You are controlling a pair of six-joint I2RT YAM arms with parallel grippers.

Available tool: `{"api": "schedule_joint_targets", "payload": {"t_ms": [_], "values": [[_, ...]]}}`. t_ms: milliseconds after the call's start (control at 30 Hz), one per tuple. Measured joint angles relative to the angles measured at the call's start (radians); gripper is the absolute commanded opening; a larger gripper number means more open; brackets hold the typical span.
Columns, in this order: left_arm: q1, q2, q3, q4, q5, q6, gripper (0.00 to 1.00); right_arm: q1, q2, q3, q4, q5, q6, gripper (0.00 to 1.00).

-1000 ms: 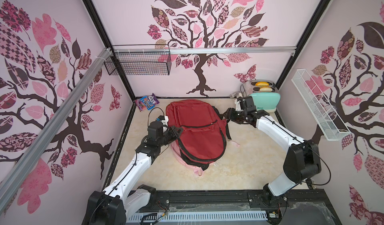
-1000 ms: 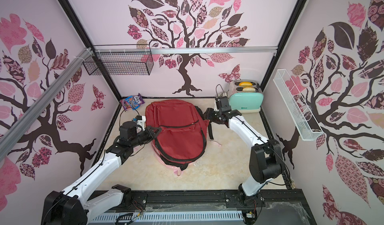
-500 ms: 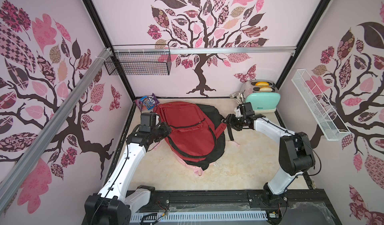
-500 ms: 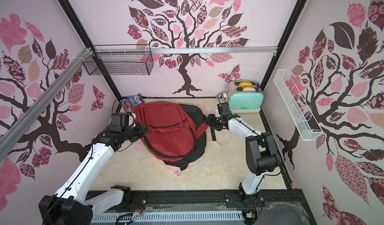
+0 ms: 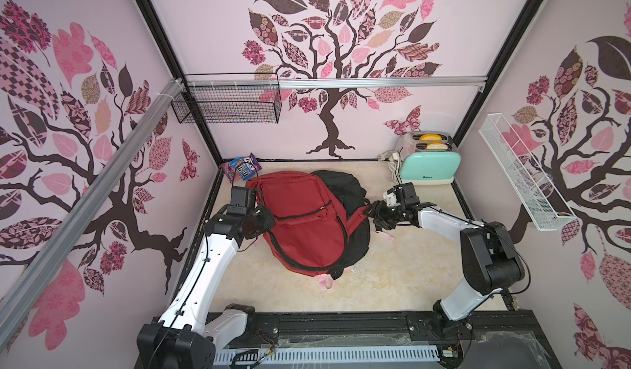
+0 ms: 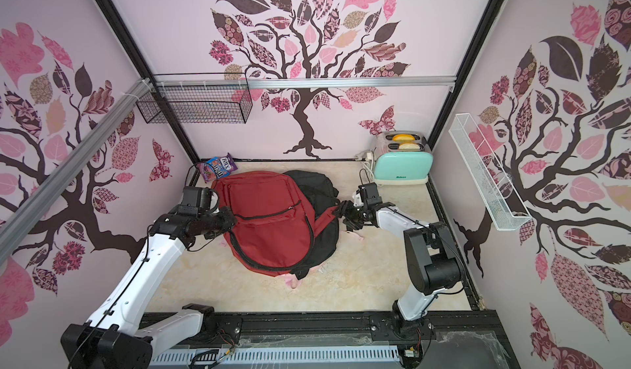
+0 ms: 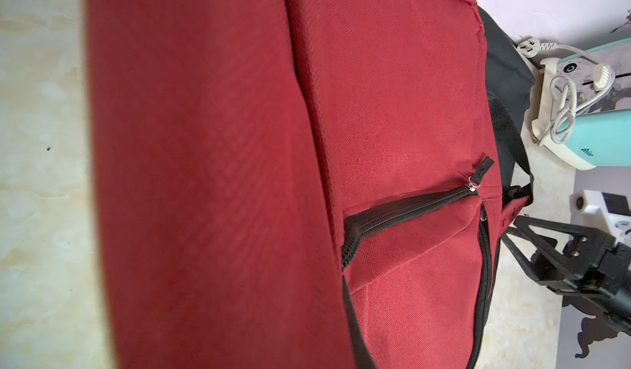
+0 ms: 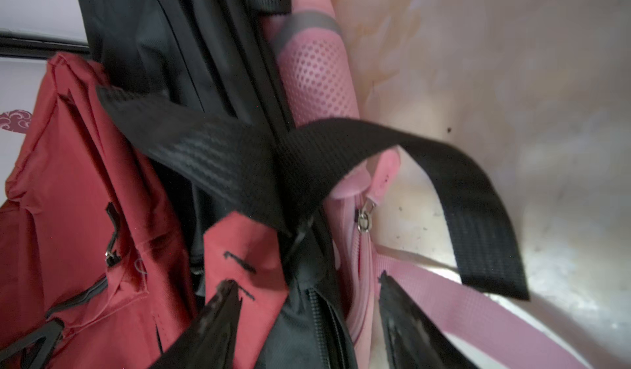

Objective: Zip up the backpack
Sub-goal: Pick up the backpack from the backpack.

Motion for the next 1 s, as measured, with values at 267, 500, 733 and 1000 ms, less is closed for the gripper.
{"api": "schedule_joint_targets", "payload": {"t_ms": [267, 500, 733, 1000], "values": [[0.000, 0.013, 0.009, -0.001, 0.000, 0.001, 0.00, 0.052, -0.043, -0.076, 0.033, -0.037, 0.007, 0.64], [0.000, 0.013, 0.013, 0.001, 0.007, -0.002, 0.00, 0.056, -0.007, -0.088, 0.075, -0.063, 0.018, 0.35], [0.003, 0.013, 0.013, 0.011, 0.007, -0.008, 0.00, 0.057, -0.008, -0.086, 0.074, -0.068, 0.000, 0.00], [0.002, 0.025, 0.163, -0.042, 0.001, 0.000, 0.00, 0.061, -0.039, -0.049, -0.006, -0.025, -0.043, 0.00]]}}
